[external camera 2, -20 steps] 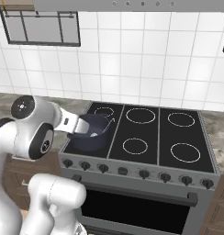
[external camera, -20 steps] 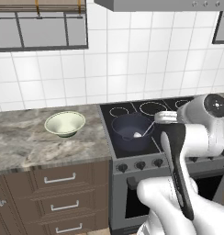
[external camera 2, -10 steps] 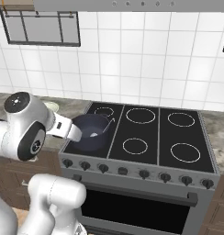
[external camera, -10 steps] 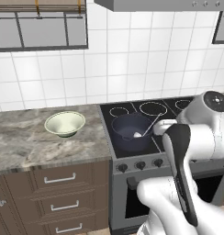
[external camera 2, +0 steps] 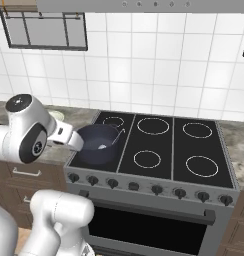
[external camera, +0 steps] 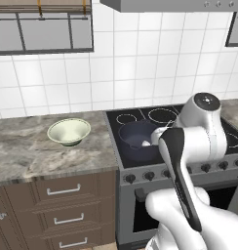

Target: Open the cabinet and move the ladle to the pot. Then close the cabinet.

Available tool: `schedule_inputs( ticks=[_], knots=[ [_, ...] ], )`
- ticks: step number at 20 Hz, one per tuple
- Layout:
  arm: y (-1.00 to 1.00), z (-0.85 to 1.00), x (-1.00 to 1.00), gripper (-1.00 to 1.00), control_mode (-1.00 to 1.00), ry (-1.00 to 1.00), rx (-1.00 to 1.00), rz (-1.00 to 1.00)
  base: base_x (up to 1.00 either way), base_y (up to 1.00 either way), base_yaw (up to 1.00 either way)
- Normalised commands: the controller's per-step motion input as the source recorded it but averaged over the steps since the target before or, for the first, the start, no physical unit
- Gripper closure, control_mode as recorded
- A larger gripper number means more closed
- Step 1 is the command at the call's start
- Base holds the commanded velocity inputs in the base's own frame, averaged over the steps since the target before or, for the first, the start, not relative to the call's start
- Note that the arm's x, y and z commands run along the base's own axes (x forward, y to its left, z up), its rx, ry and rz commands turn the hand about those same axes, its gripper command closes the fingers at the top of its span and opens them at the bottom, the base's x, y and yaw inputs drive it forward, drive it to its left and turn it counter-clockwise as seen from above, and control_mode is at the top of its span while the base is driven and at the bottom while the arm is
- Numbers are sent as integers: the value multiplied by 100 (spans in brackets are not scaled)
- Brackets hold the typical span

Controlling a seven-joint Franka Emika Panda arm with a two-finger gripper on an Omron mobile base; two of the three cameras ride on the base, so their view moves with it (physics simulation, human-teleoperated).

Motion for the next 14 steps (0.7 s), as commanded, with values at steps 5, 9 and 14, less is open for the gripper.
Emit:
schedule_inputs(
  ticks=[5,9,14],
  knots=[
    [0,0,1,-100,100,-1,0,0,-1,-1,0],
    [0,0,0,-100,100,0,0,0,-18,-30,0],
    [0,0,0,-100,100,0,0,0,-18,-69,0]
  ],
)
